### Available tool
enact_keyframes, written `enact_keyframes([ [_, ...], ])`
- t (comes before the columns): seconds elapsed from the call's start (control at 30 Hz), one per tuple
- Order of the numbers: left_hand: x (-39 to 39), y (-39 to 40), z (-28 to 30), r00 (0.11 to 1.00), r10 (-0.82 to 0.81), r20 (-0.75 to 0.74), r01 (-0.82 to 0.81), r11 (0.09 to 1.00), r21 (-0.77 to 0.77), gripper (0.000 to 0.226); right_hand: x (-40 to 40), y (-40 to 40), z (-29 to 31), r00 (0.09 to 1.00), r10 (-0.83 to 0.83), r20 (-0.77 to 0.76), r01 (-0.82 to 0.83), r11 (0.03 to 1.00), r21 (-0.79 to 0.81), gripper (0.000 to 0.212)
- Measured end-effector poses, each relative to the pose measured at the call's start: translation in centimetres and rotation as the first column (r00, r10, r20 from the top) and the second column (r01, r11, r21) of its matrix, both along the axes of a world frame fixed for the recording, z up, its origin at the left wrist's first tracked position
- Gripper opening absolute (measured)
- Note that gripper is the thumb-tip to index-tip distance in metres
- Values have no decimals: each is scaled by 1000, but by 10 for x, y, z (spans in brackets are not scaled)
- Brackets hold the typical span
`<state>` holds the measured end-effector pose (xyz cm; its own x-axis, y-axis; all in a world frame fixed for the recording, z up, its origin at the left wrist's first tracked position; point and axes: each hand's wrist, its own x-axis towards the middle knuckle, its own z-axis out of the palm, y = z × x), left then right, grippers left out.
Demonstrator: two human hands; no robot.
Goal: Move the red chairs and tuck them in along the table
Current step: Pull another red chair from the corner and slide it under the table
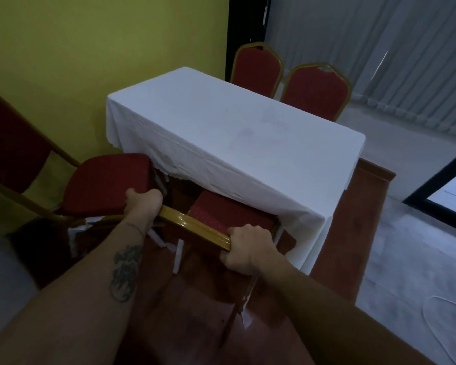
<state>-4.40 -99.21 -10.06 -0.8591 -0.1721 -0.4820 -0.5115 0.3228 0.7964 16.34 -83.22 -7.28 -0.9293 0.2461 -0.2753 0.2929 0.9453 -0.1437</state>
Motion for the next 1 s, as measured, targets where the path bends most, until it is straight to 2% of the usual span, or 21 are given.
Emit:
enact_keyframes([
  [0.07, -11, -1, 3, 1000, 7, -21, -6, 1000, 11, 101, -10, -3, -4, 1000, -7, -9, 6, 1000, -9, 46],
  [0.13, -2, 3, 29, 1000, 10, -29, -10, 1000, 8, 99, -21, -6, -6, 1000, -29, 2, 29, 999, -42, 44],
  [0.27, -3, 9, 36, 981, 181, -70, -181, 983, 6, 69, -39, -9, -7, 995, -98, 32, 102, 986, -133, 37],
  [0.33, -1, 12, 35, 971, 225, -75, -222, 974, 52, 63, -44, -9, -8, 991, -126, 37, 131, 978, -160, 37],
  [0.43, 4, 18, 36, 984, 159, -78, -154, 985, 72, 64, -47, -7, -11, 990, -136, 43, 142, 974, -176, 40],
  [0.6, -4, 22, 40, 997, 73, -40, -75, 995, -63, 70, -49, -3, -12, 992, -116, 58, 125, 972, -200, 40],
  [0.73, -3, 18, 42, 1000, 9, 11, -8, 996, -93, 73, -43, -2, -13, 993, -104, 50, 112, 969, -222, 38],
  [0.8, -4, 13, 48, 998, -60, 28, 65, 980, -186, 77, -44, 2, -10, 994, -71, 84, 90, 966, -244, 42],
  [0.9, -14, 0, 60, 977, -211, 35, 208, 896, -392, 78, -56, 14, 7, 983, 60, 172, 5, 934, -356, 65],
  [1.0, -34, -11, 78, 967, -253, 5, 221, 835, -505, 60, -87, 16, 36, 982, 169, 78, -113, 875, -470, 78],
])
